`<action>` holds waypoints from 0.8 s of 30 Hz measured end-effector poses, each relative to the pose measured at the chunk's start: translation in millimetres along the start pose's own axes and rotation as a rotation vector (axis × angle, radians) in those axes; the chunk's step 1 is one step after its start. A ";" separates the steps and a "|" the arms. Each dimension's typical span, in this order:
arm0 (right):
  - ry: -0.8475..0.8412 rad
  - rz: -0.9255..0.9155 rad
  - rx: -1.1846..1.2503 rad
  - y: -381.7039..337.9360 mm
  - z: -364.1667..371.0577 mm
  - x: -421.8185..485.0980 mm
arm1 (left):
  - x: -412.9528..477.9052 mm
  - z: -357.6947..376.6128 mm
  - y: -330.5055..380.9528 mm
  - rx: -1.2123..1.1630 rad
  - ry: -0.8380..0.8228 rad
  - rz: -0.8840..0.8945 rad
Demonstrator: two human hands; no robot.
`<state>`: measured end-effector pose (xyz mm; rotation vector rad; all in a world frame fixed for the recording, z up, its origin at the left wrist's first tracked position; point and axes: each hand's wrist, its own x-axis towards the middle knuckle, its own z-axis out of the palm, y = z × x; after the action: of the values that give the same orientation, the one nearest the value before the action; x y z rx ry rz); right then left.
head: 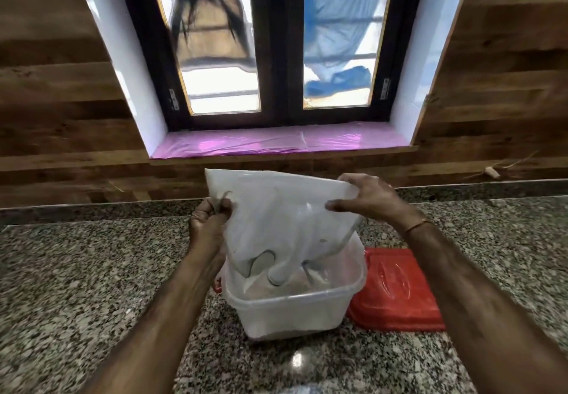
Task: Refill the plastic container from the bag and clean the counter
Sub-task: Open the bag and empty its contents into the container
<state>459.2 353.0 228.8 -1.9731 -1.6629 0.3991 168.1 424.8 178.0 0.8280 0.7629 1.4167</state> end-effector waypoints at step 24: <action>0.017 -0.017 1.086 29.7 47.0 -33.6 | 11.3 -29.1 4.1 -0.097 0.136 -0.261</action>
<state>451.5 326.5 170.0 -1.1215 -1.0482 1.0069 141.4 437.0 166.7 0.5400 0.8659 1.2733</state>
